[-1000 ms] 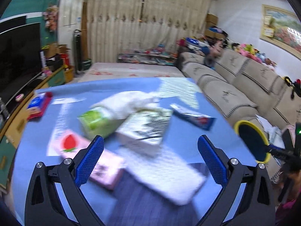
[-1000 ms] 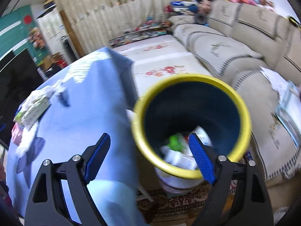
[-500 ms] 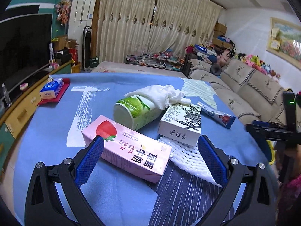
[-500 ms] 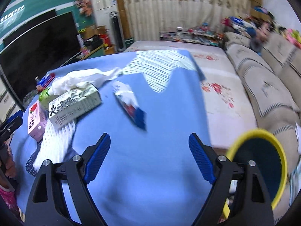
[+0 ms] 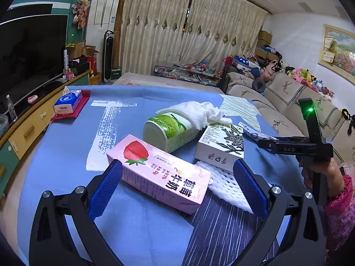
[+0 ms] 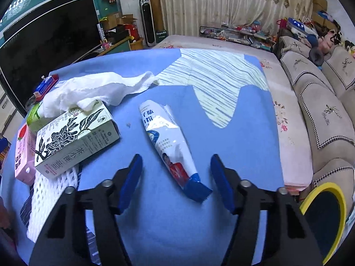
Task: Collect trash
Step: 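Grasp the white-and-blue tube on the table with the right gripper, then drop the tube into the yellow bin with the right gripper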
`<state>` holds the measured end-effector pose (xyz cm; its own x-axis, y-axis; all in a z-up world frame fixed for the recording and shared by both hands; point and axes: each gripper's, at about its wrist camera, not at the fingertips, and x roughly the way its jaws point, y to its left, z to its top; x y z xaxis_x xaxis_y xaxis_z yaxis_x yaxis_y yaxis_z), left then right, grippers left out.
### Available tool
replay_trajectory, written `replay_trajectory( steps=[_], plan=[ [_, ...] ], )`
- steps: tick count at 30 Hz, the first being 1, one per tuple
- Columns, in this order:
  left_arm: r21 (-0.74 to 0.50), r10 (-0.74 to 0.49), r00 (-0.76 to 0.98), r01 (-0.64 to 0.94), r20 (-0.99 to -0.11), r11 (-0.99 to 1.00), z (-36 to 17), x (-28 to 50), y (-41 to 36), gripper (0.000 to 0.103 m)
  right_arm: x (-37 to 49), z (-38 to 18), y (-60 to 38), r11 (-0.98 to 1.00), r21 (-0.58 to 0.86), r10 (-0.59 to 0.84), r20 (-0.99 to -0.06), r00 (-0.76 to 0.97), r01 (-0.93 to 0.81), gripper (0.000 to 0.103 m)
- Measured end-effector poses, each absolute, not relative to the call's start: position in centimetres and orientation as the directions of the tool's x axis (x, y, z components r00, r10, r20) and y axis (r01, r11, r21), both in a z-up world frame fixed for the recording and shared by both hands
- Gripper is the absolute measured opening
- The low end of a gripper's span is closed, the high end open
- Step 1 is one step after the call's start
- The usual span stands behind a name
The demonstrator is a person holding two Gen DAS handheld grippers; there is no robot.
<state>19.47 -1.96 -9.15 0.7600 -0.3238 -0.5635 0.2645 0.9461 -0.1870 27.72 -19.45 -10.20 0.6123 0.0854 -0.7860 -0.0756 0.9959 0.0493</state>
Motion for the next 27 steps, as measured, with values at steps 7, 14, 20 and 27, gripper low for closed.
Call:
replay_trajectory(
  steps=[7, 14, 20, 27],
  plan=[
    [-0.186, -0.320, 0.759, 0.260, -0.567, 0.947, -9.2, 19.4, -2.1, 0.098, 27.1, -10.8, -19.9, 0.995, 0.080, 0.094, -0.765, 0.637, -0.051, 0.020],
    [-0.177, -0.310, 0.765, 0.255, -0.564, 0.951, -9.2, 19.2, -2.2, 0.098, 24.7, -8.9, -22.8, 0.987, 0.158, 0.099, -0.712, 0.695, 0.021, 0.019],
    [-0.181, -0.310, 0.763, 0.251, -0.567, 0.951, -9.4, 19.3, -2.2, 0.098, 19.0, -6.1, -27.8, 0.963, 0.220, 0.016, -0.619, 0.786, 0.154, 0.020],
    [-0.178, -0.309, 0.766, 0.253, -0.563, 0.951, -9.3, 19.2, -2.3, 0.098, 12.8, -6.7, -35.5, 0.888, 0.206, -0.210, -0.613, 0.762, 0.411, 0.020]
  ],
)
